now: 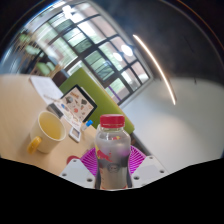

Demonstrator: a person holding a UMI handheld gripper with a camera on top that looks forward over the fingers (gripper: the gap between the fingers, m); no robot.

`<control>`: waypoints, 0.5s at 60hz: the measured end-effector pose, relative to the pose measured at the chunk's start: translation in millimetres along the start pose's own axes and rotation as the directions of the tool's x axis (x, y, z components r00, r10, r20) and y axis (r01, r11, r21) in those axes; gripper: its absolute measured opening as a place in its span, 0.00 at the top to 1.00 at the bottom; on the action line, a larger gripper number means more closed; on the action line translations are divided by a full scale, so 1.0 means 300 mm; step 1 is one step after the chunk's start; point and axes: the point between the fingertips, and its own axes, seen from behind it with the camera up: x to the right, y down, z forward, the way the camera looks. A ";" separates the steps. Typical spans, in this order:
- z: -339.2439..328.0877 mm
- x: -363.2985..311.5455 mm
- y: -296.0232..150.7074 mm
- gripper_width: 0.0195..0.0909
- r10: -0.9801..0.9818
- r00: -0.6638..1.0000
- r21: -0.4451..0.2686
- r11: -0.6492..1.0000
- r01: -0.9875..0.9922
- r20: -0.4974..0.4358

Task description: Pour water

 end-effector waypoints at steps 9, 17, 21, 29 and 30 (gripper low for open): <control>0.061 -0.035 -0.161 0.79 -0.565 0.824 0.029 0.824 0.566 -0.043; 0.131 -0.173 -0.204 0.79 -0.873 0.474 0.049 0.472 0.880 -0.114; 0.138 -0.166 -0.225 0.78 -0.943 0.312 0.057 0.307 0.950 -0.114; 0.080 -0.226 -0.169 0.78 -0.980 0.162 0.051 0.158 0.986 -0.115; 0.136 -0.219 -0.191 0.79 -0.980 0.164 0.064 0.157 0.985 -0.110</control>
